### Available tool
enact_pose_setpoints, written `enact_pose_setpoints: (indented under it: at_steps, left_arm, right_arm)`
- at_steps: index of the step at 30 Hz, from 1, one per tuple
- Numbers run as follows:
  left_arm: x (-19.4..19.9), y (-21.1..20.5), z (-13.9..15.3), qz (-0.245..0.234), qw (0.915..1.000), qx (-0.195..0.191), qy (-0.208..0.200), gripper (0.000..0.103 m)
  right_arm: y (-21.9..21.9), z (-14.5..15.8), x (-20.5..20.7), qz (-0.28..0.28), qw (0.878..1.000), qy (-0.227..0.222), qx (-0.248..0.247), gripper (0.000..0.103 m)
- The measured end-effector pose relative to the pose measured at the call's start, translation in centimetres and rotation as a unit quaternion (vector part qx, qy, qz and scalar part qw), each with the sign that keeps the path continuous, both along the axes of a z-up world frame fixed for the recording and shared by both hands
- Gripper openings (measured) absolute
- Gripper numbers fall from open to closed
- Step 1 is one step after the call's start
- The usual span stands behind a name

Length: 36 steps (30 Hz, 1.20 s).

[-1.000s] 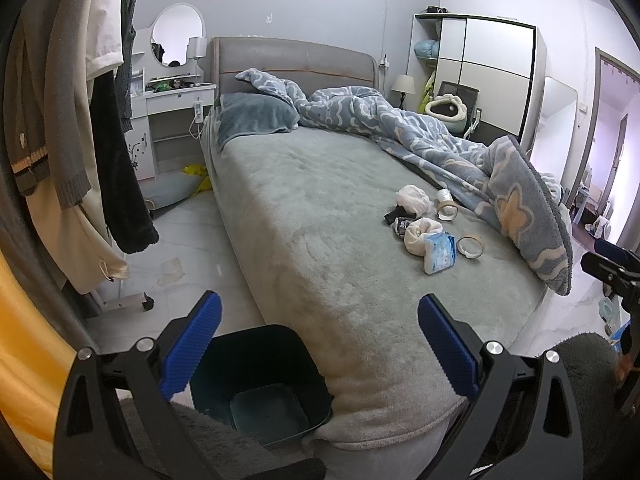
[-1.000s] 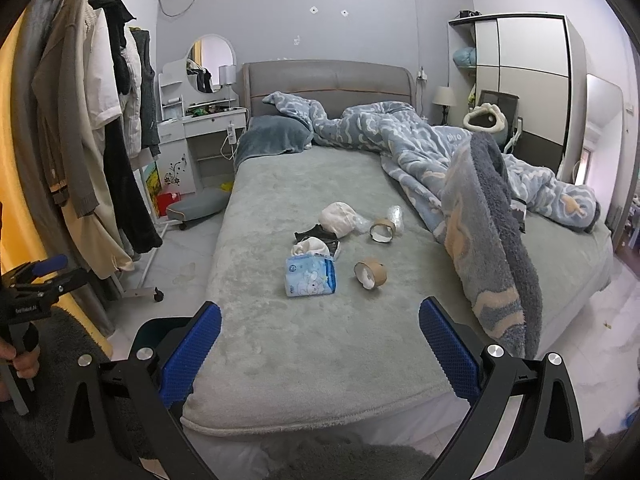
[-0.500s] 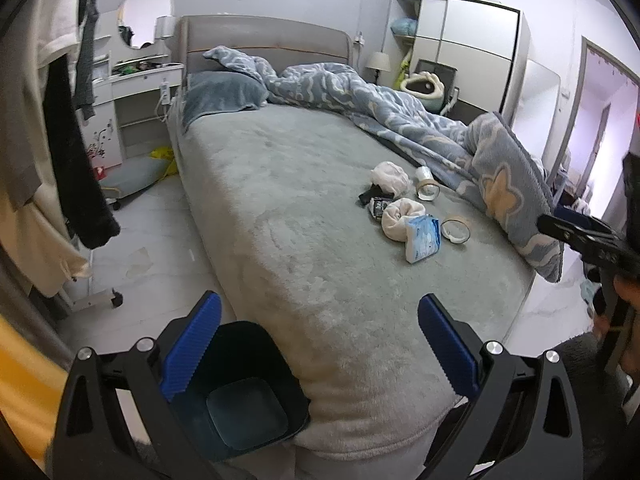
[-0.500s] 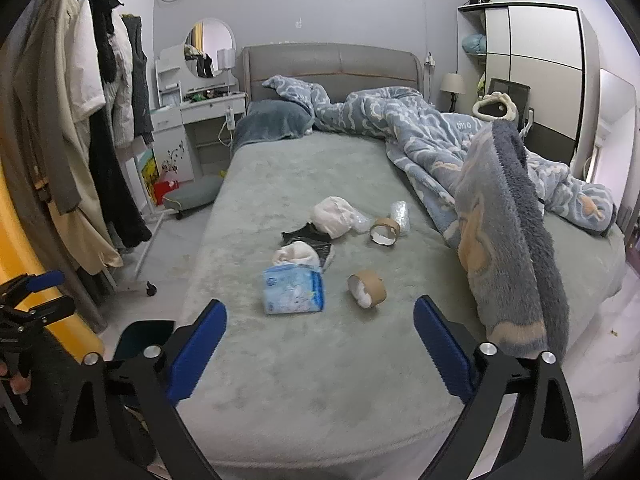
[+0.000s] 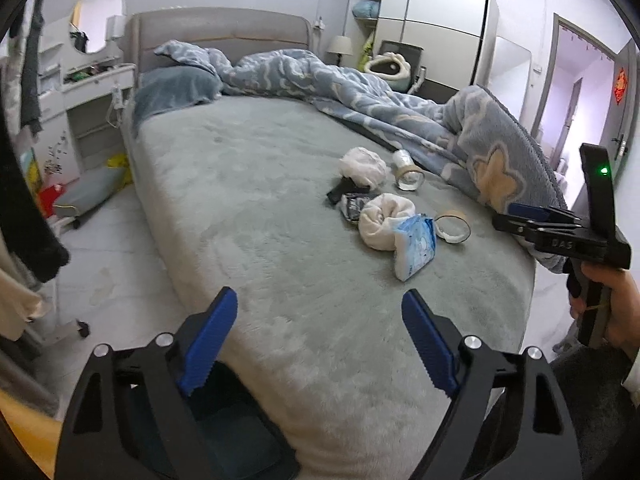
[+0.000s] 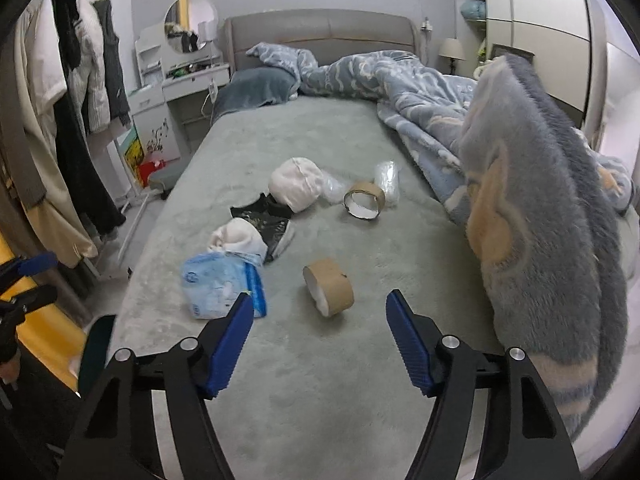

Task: Collect trash
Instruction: 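Grasp the brown tape core with the right tool while the left tool approaches the wipe pack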

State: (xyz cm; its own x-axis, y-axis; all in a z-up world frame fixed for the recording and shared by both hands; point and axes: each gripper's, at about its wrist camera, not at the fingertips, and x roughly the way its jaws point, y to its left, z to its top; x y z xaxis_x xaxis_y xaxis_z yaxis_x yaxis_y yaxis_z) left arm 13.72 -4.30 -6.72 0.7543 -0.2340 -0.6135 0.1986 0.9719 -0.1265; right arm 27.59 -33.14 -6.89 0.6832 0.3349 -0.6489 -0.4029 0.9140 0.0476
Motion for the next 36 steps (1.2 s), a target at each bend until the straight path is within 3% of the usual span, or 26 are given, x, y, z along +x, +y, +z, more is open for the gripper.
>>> enact_pose_setpoints:
  at_steps: [8,12,19,26,29,36]
  left_arm:
    - [3.6,-2.1,-1.1,-0.037,0.9991,-0.021,-0.004,0.086]
    - [5.4,-2.8,-2.1,-0.046,0.9986,-0.024,0.012,0.086]
    - [7.2,-4.9,-3.0,-0.095,0.9930,-0.058,0.041,0.083]
    - [8.8,-7.4,-4.5,-0.117,0.9901,-0.047,0.061,0.071]
    - [9.7,-8.1,-5.3,-0.124,0.9879,-0.054,0.076,0.064]
    - [11.1,-9.6,-6.3,-0.141,0.9832,-0.071,0.092,0.055]
  right_arm:
    - [0.3,-1.9,3.9,0.040,0.999,0.021,0.004,0.070]
    - [1.4,-3.3,5.2,0.065,0.997,0.036,-0.015,0.058]
    - [1.1,-4.9,7.5,0.088,0.994,0.069,0.019,0.046]
    - [2.2,-5.9,8.6,0.117,0.990,0.079,0.015,0.035]
    - [2.4,-6.0,8.9,0.122,0.989,0.079,0.017,0.023]
    - [1.5,-5.3,9.0,0.114,0.990,0.071,0.032,0.022]
